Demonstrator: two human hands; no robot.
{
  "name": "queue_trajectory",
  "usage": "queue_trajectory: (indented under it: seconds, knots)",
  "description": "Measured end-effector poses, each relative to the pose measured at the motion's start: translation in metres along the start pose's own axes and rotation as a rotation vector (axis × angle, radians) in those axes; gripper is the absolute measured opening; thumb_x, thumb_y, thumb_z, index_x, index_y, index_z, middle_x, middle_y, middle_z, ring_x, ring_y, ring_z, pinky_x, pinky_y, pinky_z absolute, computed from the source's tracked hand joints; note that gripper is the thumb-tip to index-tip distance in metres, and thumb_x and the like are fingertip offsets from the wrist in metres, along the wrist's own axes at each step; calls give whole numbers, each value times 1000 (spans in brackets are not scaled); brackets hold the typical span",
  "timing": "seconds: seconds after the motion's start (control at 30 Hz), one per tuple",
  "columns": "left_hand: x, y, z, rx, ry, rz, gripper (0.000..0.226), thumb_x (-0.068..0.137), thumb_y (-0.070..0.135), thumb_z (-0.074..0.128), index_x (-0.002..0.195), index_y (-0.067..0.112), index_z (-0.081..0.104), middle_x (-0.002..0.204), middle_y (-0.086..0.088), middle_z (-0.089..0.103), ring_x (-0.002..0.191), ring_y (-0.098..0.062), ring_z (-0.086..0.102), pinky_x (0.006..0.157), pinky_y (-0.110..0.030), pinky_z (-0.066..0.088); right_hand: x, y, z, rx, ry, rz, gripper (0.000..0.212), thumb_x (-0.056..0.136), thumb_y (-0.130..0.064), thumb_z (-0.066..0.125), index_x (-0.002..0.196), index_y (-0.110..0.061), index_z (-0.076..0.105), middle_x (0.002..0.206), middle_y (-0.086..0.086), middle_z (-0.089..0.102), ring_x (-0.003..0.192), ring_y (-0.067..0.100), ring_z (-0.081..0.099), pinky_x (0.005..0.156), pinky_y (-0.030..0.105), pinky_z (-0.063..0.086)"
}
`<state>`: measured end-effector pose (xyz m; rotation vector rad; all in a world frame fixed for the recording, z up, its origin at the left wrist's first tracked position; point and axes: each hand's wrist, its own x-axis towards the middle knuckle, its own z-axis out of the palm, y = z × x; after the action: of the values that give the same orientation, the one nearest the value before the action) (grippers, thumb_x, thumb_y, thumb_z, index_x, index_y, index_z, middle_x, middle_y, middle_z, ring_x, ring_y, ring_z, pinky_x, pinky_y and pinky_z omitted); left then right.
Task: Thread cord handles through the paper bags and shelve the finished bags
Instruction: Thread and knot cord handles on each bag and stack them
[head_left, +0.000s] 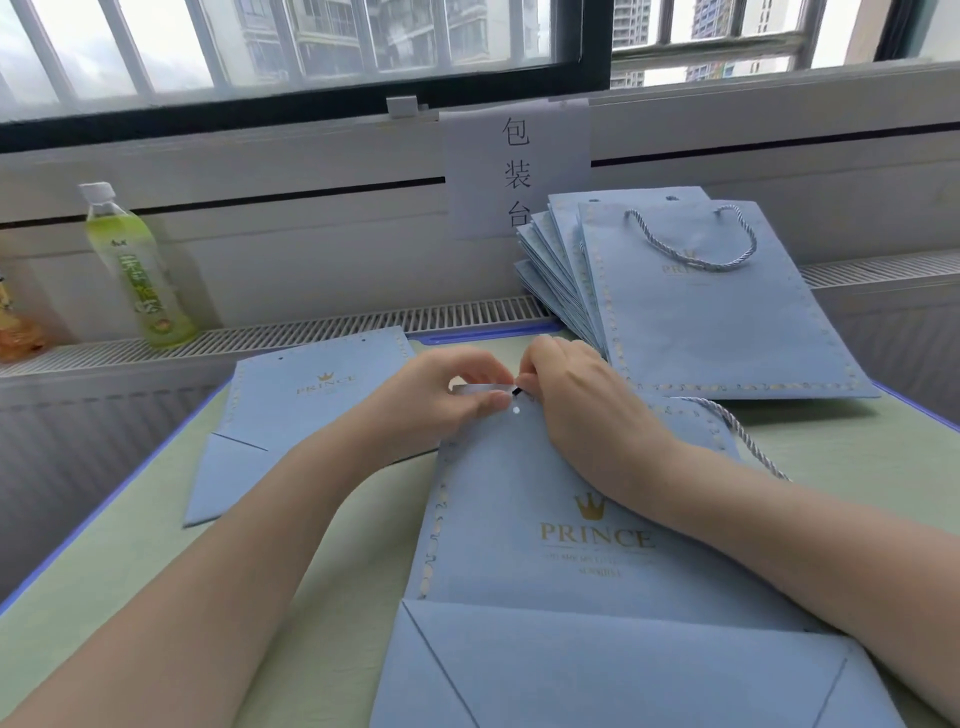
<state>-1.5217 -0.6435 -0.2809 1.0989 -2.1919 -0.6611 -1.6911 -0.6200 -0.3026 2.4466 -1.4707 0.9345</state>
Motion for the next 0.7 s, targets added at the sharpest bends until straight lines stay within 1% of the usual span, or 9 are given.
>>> queue_trajectory:
  seconds: [0.07, 0.13, 0.2, 0.3, 0.37, 0.47, 0.53, 0.6, 0.7]
  knots:
    - [0, 1, 2, -74, 16, -7, 15, 87, 17, 66, 80, 29, 63, 86, 8, 64, 81, -4, 58, 81, -27, 48, 1, 3, 1, 58, 40, -13, 9, 96, -7, 44, 88, -8, 48, 84, 5, 50, 79, 23, 44, 64, 29, 25]
    - [-1, 0, 2, -109, 1, -64, 13, 88, 18, 64, 76, 23, 63, 83, 4, 63, 73, -7, 57, 72, -31, 49, 2, 3, 2, 91, 60, -53, 10, 96, -10, 49, 86, -8, 50, 81, 3, 49, 76, 21, 43, 64, 25, 23]
    - [-3, -2, 2, -112, -33, -132, 15, 91, 20, 61, 76, 18, 61, 78, 2, 60, 68, -9, 53, 64, -27, 44, 3, 4, 2, 61, 110, -94, 14, 93, -14, 53, 81, -8, 54, 78, 5, 53, 73, 23, 47, 66, 26, 31]
    - [-3, -6, 3, -136, -54, -185, 18, 94, 21, 56, 78, 12, 59, 75, -4, 55, 70, -15, 49, 67, -31, 39, 7, 8, -7, -21, 173, -132, 18, 86, -22, 53, 74, -8, 56, 72, 6, 56, 66, 27, 53, 59, 32, 41]
    - [-2, -5, 5, -129, -22, -188, 21, 95, 20, 55, 75, 14, 57, 69, -1, 53, 63, -10, 47, 63, -24, 38, 8, 10, -12, -97, 164, -198, 20, 86, -26, 52, 72, -12, 55, 70, 2, 56, 63, 26, 54, 58, 32, 41]
    - [-1, -2, 7, -80, 21, -160, 22, 95, 16, 54, 73, 15, 55, 62, 4, 48, 48, 1, 39, 48, -10, 31, 6, 6, -13, -165, 100, -311, 29, 89, -34, 43, 72, -13, 55, 69, 1, 55, 60, 24, 53, 57, 33, 45]
    - [0, -1, 9, -53, 29, -143, 21, 95, 14, 54, 75, 13, 56, 65, 0, 49, 47, 0, 36, 46, -10, 29, 4, 0, -11, -179, 94, -383, 23, 85, -28, 53, 70, -11, 54, 65, 1, 52, 57, 23, 51, 56, 30, 42]
    - [0, 1, 10, -44, 34, -135, 23, 94, 11, 53, 71, 14, 55, 64, 0, 47, 46, 0, 35, 44, -10, 28, 2, -4, -10, -191, 109, -440, 20, 79, -16, 67, 67, -10, 52, 63, 3, 49, 55, 22, 48, 56, 28, 37]
    - [-1, 3, 10, -64, 39, -154, 28, 92, 9, 53, 65, 16, 53, 55, 6, 41, 42, -1, 32, 42, -10, 26, 3, -6, -9, -215, 133, -448, 30, 68, -2, 78, 66, -10, 49, 63, 4, 48, 55, 21, 44, 55, 27, 31]
